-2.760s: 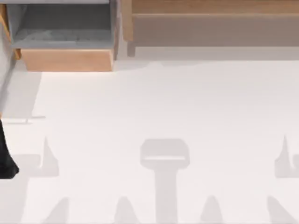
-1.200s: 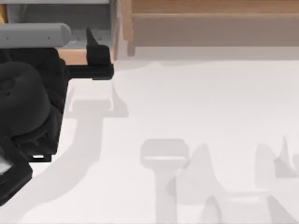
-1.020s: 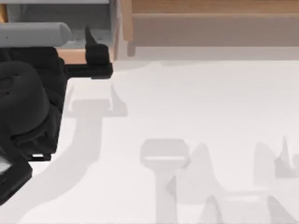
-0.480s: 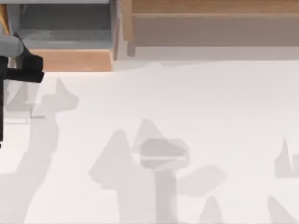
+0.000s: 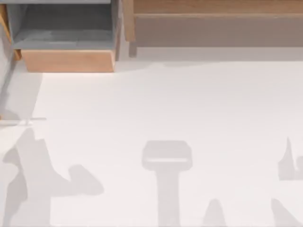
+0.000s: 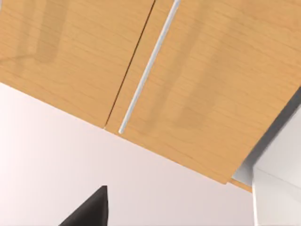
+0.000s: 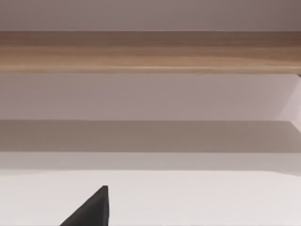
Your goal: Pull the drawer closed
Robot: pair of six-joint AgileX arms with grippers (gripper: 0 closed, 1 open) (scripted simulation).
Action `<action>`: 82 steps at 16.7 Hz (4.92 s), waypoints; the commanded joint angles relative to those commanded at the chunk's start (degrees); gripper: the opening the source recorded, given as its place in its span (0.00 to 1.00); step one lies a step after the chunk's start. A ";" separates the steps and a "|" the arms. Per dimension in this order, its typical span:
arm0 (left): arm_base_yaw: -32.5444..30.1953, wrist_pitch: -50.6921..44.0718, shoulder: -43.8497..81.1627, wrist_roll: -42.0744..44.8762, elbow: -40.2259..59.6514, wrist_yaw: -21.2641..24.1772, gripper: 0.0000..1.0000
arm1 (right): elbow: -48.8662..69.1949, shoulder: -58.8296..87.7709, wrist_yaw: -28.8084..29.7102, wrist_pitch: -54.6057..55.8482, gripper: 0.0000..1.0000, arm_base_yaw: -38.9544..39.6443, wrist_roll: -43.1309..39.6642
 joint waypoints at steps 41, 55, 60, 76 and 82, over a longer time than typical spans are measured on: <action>13.90 2.20 23.23 25.48 12.54 26.53 0.00 | 0.00 0.00 0.00 0.00 1.00 0.00 0.00; 8.40 -4.08 28.02 25.06 22.65 20.91 0.00 | 0.00 0.00 0.00 0.00 1.00 0.00 0.00; 7.07 -5.40 29.02 24.98 25.03 19.63 0.00 | 0.00 0.00 0.00 0.00 1.00 0.00 0.00; 2.88 -13.86 35.74 24.47 39.68 14.12 0.00 | 0.00 0.00 0.00 0.00 1.00 0.00 0.00; -0.30 -20.35 41.48 24.32 52.52 11.37 0.00 | 0.00 0.00 0.00 0.00 1.00 0.00 0.00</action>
